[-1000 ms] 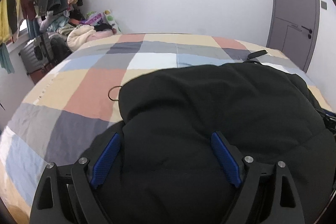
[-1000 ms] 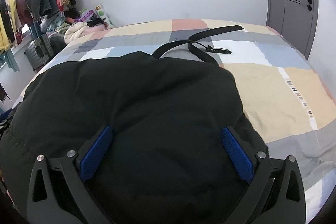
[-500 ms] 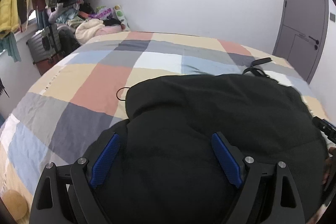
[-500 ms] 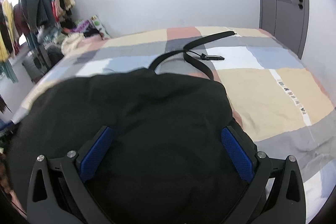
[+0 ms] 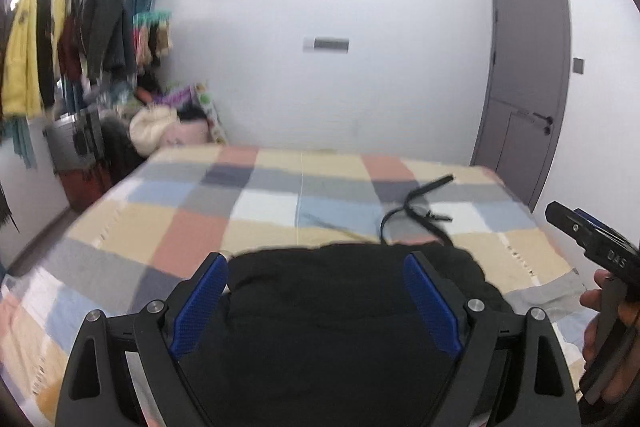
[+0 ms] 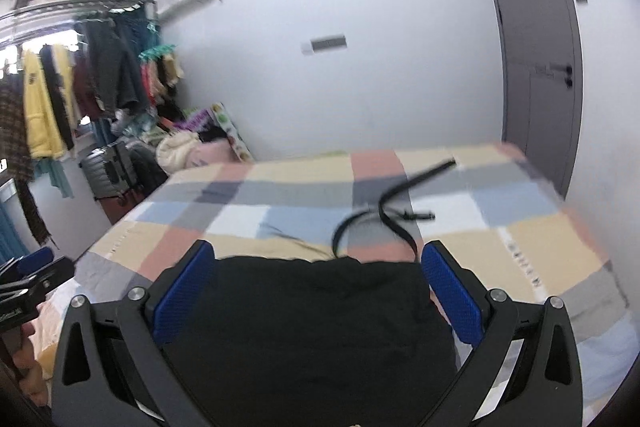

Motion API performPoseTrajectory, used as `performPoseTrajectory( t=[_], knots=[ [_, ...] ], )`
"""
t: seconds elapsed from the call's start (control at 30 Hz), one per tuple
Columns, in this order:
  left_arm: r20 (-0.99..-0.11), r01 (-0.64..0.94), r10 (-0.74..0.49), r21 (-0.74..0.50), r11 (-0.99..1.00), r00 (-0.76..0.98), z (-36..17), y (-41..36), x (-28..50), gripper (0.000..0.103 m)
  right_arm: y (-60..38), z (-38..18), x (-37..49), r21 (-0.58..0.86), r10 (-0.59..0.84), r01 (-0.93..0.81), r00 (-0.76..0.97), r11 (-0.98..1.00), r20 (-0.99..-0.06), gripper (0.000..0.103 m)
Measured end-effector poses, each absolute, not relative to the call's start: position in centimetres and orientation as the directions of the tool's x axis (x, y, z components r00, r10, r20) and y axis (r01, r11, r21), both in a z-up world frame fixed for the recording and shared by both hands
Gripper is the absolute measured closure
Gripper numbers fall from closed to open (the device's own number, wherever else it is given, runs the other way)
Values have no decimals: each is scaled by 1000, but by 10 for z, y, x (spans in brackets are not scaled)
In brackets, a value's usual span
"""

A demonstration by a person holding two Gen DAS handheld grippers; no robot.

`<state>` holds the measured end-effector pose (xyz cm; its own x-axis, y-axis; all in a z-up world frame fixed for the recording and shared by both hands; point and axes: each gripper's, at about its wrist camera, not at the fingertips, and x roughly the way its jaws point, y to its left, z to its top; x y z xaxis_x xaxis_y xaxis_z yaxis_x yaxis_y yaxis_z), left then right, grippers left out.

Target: Fold large clothes

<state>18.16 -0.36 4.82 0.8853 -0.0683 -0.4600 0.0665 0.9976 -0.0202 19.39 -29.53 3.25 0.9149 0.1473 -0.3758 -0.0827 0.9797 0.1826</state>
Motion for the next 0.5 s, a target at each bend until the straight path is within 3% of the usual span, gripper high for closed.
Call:
performPoseTrajectory(
  t=[0.13, 0.23, 0.5],
  knots=[
    [-353, 36, -18, 43, 998, 935, 82, -14, 134, 11, -284, 55, 155, 185, 178, -118, 920, 976, -349, 0],
    [-297, 38, -26, 34, 999, 955, 101, -16, 98, 7, -266, 66, 125, 108, 182, -155, 928, 982, -324, 0],
    [-242, 21, -25, -17, 1000, 970, 116, -8, 32, 7, -250, 73, 64, 95, 227, -209, 938, 973, -262, 0]
  ],
)
